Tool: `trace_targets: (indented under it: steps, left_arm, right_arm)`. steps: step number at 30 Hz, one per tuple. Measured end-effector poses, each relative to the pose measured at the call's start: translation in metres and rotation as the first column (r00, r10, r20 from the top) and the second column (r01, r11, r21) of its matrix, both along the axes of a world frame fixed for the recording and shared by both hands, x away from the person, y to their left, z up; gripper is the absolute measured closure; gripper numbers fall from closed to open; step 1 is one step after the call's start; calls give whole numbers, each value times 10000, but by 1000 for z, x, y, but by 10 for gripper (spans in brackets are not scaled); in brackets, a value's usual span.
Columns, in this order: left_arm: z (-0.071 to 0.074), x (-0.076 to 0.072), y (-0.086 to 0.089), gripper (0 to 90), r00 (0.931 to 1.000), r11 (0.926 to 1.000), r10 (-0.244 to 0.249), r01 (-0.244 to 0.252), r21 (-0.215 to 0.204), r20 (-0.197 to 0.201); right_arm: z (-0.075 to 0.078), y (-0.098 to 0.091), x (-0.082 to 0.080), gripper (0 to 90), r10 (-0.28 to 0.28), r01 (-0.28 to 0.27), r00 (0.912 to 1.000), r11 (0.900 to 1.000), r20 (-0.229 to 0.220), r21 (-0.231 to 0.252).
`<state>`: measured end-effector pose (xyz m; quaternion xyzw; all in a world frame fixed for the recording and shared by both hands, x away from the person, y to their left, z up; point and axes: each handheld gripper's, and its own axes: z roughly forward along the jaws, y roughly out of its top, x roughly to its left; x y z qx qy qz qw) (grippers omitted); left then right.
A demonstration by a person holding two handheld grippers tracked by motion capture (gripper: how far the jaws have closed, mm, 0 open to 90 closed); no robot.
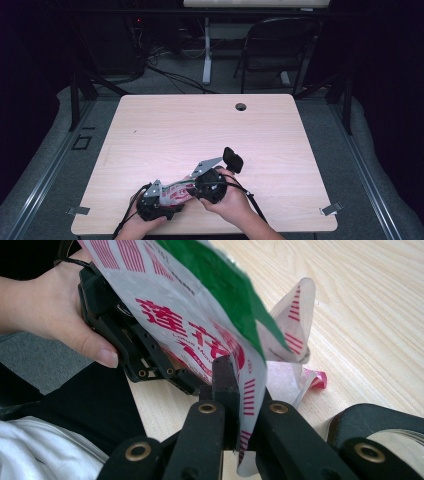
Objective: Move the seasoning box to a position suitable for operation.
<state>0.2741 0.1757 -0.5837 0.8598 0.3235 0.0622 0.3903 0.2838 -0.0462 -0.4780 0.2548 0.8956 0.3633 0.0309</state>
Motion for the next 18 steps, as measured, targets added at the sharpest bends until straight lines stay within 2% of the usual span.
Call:
trace_targets:
  steps: [18]
  left_arm:
    - [1,-3,-3,543,9981,9986,71,-102,521,606]
  right_arm:
    - [1,0,0,900,27,-27,10000,10000,-5,80]
